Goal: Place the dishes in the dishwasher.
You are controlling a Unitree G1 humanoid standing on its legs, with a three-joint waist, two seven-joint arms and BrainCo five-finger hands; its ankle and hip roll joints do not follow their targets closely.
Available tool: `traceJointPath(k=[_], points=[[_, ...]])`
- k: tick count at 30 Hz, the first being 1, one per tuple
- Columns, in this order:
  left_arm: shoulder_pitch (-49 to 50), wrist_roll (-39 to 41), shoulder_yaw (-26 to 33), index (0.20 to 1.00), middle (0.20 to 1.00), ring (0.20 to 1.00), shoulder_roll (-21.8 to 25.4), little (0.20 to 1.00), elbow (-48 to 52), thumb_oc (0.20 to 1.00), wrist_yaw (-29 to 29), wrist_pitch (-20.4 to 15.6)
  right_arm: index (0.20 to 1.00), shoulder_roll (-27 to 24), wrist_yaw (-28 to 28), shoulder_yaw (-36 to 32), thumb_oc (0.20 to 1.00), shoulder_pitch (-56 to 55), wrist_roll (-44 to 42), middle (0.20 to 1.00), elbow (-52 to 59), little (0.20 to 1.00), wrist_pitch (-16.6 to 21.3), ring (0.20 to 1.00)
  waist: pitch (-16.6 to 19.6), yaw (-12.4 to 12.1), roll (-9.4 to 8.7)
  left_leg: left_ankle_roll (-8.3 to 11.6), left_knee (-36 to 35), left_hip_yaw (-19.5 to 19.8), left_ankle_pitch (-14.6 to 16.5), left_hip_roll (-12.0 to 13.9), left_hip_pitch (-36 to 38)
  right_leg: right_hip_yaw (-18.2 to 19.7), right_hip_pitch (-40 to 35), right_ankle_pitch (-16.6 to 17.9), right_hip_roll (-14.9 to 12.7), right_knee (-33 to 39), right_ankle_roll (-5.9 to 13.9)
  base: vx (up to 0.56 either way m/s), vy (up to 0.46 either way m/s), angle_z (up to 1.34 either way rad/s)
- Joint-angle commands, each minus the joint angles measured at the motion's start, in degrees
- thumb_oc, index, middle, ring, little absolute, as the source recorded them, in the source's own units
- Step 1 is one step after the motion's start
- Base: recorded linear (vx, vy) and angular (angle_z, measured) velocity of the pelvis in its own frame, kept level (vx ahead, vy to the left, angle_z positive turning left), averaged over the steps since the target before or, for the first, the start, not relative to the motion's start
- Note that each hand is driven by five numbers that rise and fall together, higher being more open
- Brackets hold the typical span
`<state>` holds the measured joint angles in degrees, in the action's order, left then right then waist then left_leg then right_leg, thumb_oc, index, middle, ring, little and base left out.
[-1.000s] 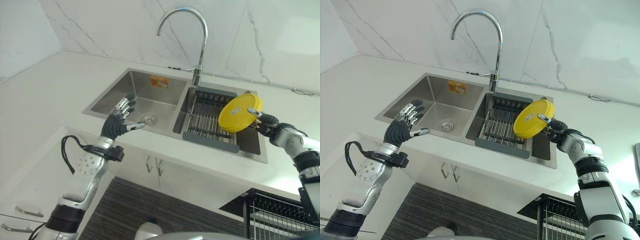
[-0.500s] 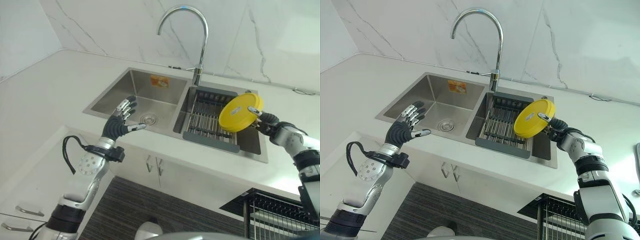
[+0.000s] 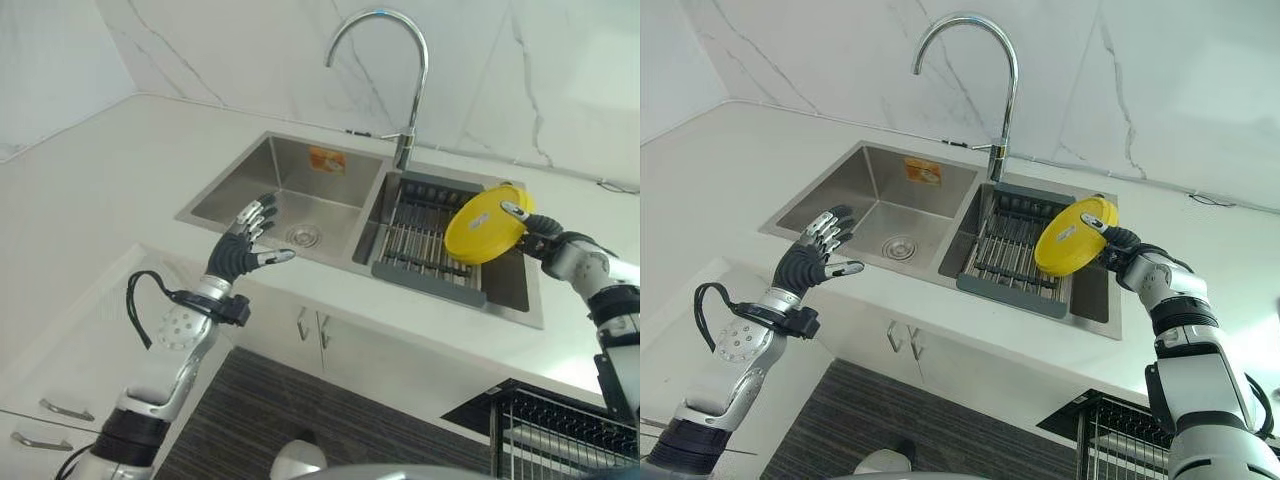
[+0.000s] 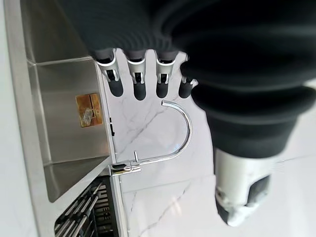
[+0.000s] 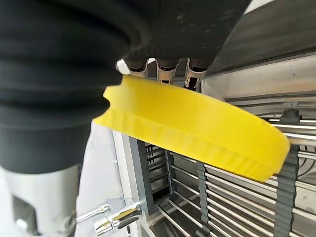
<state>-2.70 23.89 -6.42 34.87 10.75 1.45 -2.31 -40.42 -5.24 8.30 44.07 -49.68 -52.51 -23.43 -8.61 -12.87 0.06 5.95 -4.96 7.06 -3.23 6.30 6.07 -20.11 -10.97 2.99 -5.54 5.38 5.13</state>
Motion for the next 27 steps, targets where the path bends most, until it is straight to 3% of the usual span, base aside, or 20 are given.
traceJointPath(k=[1, 7, 14, 15, 16, 18, 21, 23, 27], points=[[-2.24, 2.19, -0.93, 1.000, 1.000, 1.000, 2.33, 1.000, 1.92, 1.000, -0.01, -1.69, 1.000, -2.09, -0.65, 2.64, 1.000, 7.73, 0.10, 1.000, -1.86, 1.000, 1.42, 1.000, 2.44, -1.23, -0.39, 0.12, -0.04, -0.92, 6.21, -0.08, 1.20, 3.25, -1.35, -8.04, -3.03, -0.38, 2.21, 0.00, 0.000, 0.00], [-1.71, 1.97, -0.42, 1.000, 1.000, 1.000, 2.64, 1.000, 2.13, 1.000, 0.18, -1.62, 1.000, -3.19, -2.65, 5.23, 1.000, 8.46, 6.46, 1.000, -2.02, 1.000, -0.06, 1.000, 2.16, -1.42, -0.70, 0.12, -0.04, -0.90, 6.02, -0.11, 1.08, 3.41, -1.31, -7.86, -3.07, -0.38, 2.30, 0.00, 0.000, 0.00], [-1.89, 1.93, -0.39, 1.000, 1.000, 1.000, 2.71, 1.000, 2.12, 1.000, 1.03, -1.27, 1.000, -3.71, -0.57, 6.09, 1.000, 10.13, 6.22, 1.000, -2.86, 1.000, 1.19, 1.000, 1.75, -1.84, -1.04, 0.09, -0.04, -0.70, 6.00, -0.24, 0.88, 3.46, -1.33, -7.78, -3.07, -0.38, 2.51, 0.00, 0.000, 0.00], [-1.80, 1.74, -0.45, 1.000, 1.000, 1.000, 2.66, 1.000, 2.09, 1.000, 1.06, -1.25, 0.435, -3.68, 0.05, 5.99, 0.435, 10.32, 5.46, 0.435, -2.83, 0.435, 1.07, 0.435, 1.72, -1.85, -1.04, 0.10, -0.04, -0.73, 6.03, -0.23, 0.89, 3.47, -1.32, -7.79, -3.04, -0.38, 2.50, 0.00, 0.000, 0.00], [-1.60, 1.76, -0.34, 1.000, 1.000, 1.000, 2.75, 1.000, 2.12, 1.000, 1.24, -1.19, 0.200, -3.56, 0.41, 5.32, 0.200, 10.16, 5.59, 0.200, -2.94, 0.200, 1.37, 0.200, 1.74, -1.92, -1.02, 0.05, -0.04, -0.62, 6.10, -0.23, 0.92, 3.50, -1.32, -7.78, -3.02, -0.38, 2.53, 0.00, 0.000, 0.00], [-1.02, 1.33, -0.48, 1.000, 1.000, 1.000, 2.63, 1.000, 1.93, 1.000, 1.22, -1.46, 0.200, -3.26, 2.28, 5.19, 0.200, 10.03, 6.21, 0.200, -3.08, 0.200, 2.51, 0.200, 1.77, -2.01, -0.96, 0.04, -0.04, -0.49, 6.04, -0.26, 0.89, 3.77, -1.28, -7.79, -2.93, -0.38, 2.50, 0.00, 0.000, 0.00], [-0.69, 1.71, -0.36, 1.000, 1.000, 1.000, 3.44, 1.000, 1.65, 1.000, 1.08, -1.64, 0.200, -3.02, 2.37, 2.94, 0.200, 9.70, -3.16, 0.200, -2.37, 0.200, 3.64, 0.200, 1.49, -2.14, -0.60, 0.01, -0.04, -0.43, 6.10, -0.26, 0.86, 3.80, -1.29, -7.70, -3.09, -0.38, 2.64, 0.00, 0.000, 0.00], [-0.52, 2.26, 0.11, 1.000, 1.000, 1.000, 4.10, 1.000, 1.51, 1.000, 1.54, -1.69, 0.200, -2.18, 0.94, 1.26, 0.200, 8.77, -4.72, 0.200, -2.06, 0.200, 4.43, 0.200, 1.52, -2.24, -0.47, -0.08, -0.04, -0.34, 6.20, -0.37, 0.86, 3.86, -1.33, -7.76, -3.19, -0.38, 2.74, 0.00, 0.000, 0.00], [0.54, 1.44, 0.39, 1.000, 1.000, 1.000, 3.74, 1.000, 1.62, 1.000, 1.71, -1.54, 0.200, -1.36, 3.29, 0.46, 0.200, 7.75, -6.53, 0.200, -0.32, 0.200, 7.37, 0.200, 1.93, -2.39, -0.28, -0.11, -0.04, -0.20, 6.22, -0.46, 0.87, 3.68, -1.36, -7.70, -3.36, -0.38, 2.81, 0.00, 0.008, 0.01]])
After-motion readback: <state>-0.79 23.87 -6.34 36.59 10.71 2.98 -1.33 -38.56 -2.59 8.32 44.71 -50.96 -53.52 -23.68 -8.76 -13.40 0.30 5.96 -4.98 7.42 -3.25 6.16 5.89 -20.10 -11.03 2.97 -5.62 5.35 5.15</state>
